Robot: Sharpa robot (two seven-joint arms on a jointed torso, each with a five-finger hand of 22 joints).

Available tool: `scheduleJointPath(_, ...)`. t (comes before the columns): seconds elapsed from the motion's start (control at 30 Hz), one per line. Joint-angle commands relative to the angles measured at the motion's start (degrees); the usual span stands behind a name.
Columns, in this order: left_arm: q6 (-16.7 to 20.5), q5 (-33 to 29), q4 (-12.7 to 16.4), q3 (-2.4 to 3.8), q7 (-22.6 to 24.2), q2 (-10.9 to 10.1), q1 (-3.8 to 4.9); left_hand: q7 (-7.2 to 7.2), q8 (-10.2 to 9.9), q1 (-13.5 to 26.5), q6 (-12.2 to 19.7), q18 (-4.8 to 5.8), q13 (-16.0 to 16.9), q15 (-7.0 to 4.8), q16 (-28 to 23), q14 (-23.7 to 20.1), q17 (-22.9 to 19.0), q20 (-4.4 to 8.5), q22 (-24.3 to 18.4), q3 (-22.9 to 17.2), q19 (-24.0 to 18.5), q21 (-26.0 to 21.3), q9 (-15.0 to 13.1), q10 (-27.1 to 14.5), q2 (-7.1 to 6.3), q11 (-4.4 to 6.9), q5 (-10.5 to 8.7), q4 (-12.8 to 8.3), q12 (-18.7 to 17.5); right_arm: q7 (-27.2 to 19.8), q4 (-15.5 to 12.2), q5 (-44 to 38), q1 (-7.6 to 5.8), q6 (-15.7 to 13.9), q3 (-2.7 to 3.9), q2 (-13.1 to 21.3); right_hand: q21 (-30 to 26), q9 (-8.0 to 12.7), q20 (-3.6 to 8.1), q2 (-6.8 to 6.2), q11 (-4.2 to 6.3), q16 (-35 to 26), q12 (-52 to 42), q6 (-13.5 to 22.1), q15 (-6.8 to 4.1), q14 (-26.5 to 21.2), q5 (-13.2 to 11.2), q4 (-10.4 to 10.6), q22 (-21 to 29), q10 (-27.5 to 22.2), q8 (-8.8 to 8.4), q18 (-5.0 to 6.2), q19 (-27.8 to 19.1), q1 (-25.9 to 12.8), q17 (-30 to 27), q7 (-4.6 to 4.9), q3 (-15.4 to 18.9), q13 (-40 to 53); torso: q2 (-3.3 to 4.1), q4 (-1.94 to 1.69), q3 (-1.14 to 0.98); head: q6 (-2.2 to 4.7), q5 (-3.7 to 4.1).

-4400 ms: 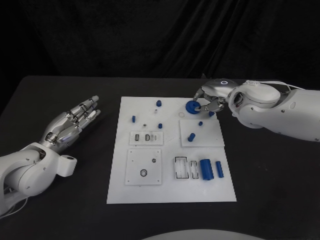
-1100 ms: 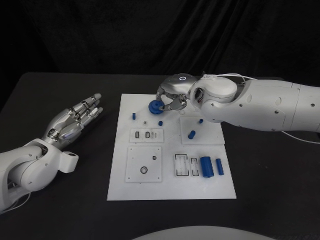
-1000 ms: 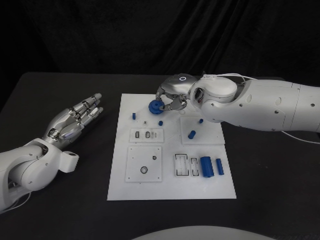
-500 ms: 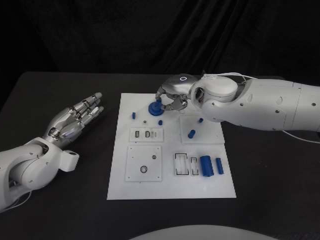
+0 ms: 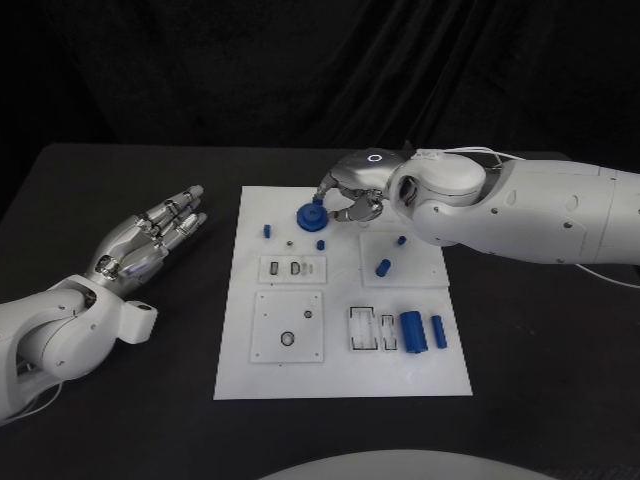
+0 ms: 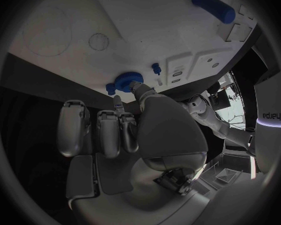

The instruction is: Assemble the parts on the task board

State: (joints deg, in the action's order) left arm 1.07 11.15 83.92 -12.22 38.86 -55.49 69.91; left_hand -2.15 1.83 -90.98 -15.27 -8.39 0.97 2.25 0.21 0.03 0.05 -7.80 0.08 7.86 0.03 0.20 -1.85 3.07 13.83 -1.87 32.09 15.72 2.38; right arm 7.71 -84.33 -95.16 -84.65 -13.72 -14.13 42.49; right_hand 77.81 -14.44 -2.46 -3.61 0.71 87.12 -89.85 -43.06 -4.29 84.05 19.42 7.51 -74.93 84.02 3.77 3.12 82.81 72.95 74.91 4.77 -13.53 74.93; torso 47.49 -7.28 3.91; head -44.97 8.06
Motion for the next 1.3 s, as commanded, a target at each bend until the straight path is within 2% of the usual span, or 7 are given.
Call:
scheduleJointPath(0.03, -0.44, 0.03, 0.28, 0.04, 8.74, -0.28, 0.09, -0.26, 0.13, 0.03, -0.10, -0.89, -0.05, 0.47, -0.21, -0.03, -0.05, -0.49, -0.08, -0.44, -0.03, -0.20, -0.10, 0.07, -0.48, -0.30, 0.18, -0.08, -0.33, -0.17, -1.47, -0.40, -0.37, -3.74, 0.04, 2.16, -0.05, 0.17, -0.12, 0.04, -0.38, 0.17, -0.15, -0.34, 0.48, 5.02, -1.71, 0.37, -6.74, 5.98, 0.41, 0.29, -0.09, -0.89, 12.42, 0.04, 0.28, 15.07, 0.02, -0.03, 0.01, 0.14, -0.12)
scheduleJointPath(0.1, -0.34, 0.03, 0.35, 0.04, 8.73, -0.43, 0.09, -0.25, 0.14, 0.03, -0.11, -0.87, -0.04, 0.47, -0.21, -0.03, -0.05, -0.48, -0.08, -0.44, -0.03, -0.20, -0.10, 0.09, -0.49, -0.29, 0.18, -0.08, -0.32, -0.21, -2.79, -0.40, -0.84, -4.51, 0.05, 4.15, 0.60, 0.31, -0.16, 0.25, -0.48, 0.65, -0.15, -1.19, 0.54, 5.21, -4.75, 0.99, -7.29, 5.98, 0.75, 0.10, 0.42, -1.67, 12.90, 0.15, 0.87, 15.07, 0.01, 0.02, 0.01, 0.15, -0.11)
scheduleJointPath(0.27, -0.16, 0.03, 0.58, 0.04, 8.69, -0.67, 0.09, -0.18, 0.15, 0.09, -0.20, -0.92, -0.04, 0.46, -0.21, -0.03, -0.05, -0.49, -0.08, -0.49, -0.03, -0.20, -0.11, 0.12, -0.57, -0.24, 0.17, -0.07, -0.30, 0.09, -6.56, -0.40, -2.16, -5.13, 0.04, 10.21, 2.64, 0.55, -0.06, 0.49, -0.31, 2.10, -0.15, -2.14, 0.40, 5.71, -8.23, 2.12, -8.80, 5.98, 1.04, -0.46, 1.75, -2.69, 14.33, -0.06, 1.93, 15.07, 0.02, -0.05, 0.02, 0.02, -0.17)
scheduleJointPath(0.53, -0.03, 0.03, 0.87, 0.04, 8.73, -0.67, 0.09, -0.10, 0.15, 0.14, -0.19, -0.95, -0.04, 0.42, -0.21, -0.03, -0.05, -0.49, -0.08, -0.60, -0.03, -0.20, -0.11, 0.15, -0.63, -0.18, 0.20, -0.04, -0.29, -0.02, -8.98, 0.19, -2.61, -4.75, -0.07, 16.83, 3.85, 1.04, 0.24, 0.63, 0.24, 2.54, -0.15, -2.52, 0.01, 5.85, -11.32, 3.40, -9.75, 5.98, 0.92, -0.77, 2.50, -3.18, 14.76, -0.81, 3.03, 15.07, -0.03, 0.03, 0.05, -0.12, 0.08)
scheduleJointPath(0.8, -0.08, 0.03, 0.83, 0.04, 8.80, -0.58, 0.08, 0.00, 0.13, 0.13, -0.12, -0.98, -0.04, 0.41, -0.21, -0.03, -0.05, -0.48, -0.08, -0.65, -0.03, -0.20, -0.10, 0.14, -0.65, -0.18, 0.21, -0.05, -0.30, -0.05, -9.32, 0.71, -1.23, -5.61, -0.14, 21.78, 4.65, 1.65, 0.60, 0.39, 0.60, 2.08, -0.15, -2.53, -0.35, 5.72, -13.41, 4.61, -10.38, 5.98, 0.48, -0.99, 2.99, -3.32, 14.32, -1.13, 3.92, 15.07, 0.01, 0.06, -0.02, -0.26, 0.44)
scheduleJointPath(0.97, -0.12, 0.03, 0.86, 0.04, 8.82, -0.61, 0.08, 0.12, 0.13, 0.11, -0.13, -0.89, -0.04, 0.45, -0.21, -0.03, -0.05, -0.49, -0.08, -0.77, -0.03, -0.20, -0.10, 0.13, -0.65, -0.21, 0.24, -0.07, -0.30, 0.03, -9.19, 0.76, -0.17, -6.07, -0.17, 23.22, 4.66, 1.82, 0.67, 0.15, 0.62, 1.67, -0.15, -2.81, -0.40, 5.61, -14.27, 5.10, -10.44, 5.98, 0.50, -1.00, 3.01, -3.24, 13.94, -1.08, 4.30, 15.07, -0.01, -0.04, -0.01, 0.20, 0.28)
scheduleJointPath(1.3, -0.27, 0.03, 0.66, 0.04, 8.79, -0.55, 0.07, 0.11, 0.13, 0.11, -0.14, -0.96, -0.04, 0.45, -0.21, -0.03, -0.05, -0.51, -0.08, -0.79, -0.03, -0.20, -0.10, 0.13, -0.65, -0.20, 0.24, -0.08, -0.30, -0.03, -8.92, 0.78, 1.77, -6.63, -0.19, 24.85, 4.65, 1.84, 0.68, -0.23, 0.52, 1.21, -0.15, -3.48, -0.36, 5.49, -14.73, 5.48, -10.48, 5.98, 0.73, -1.01, 3.01, -2.95, 13.50, -0.93, 4.60, 15.07, -0.01, -0.06, -0.01, -0.65, 0.93)
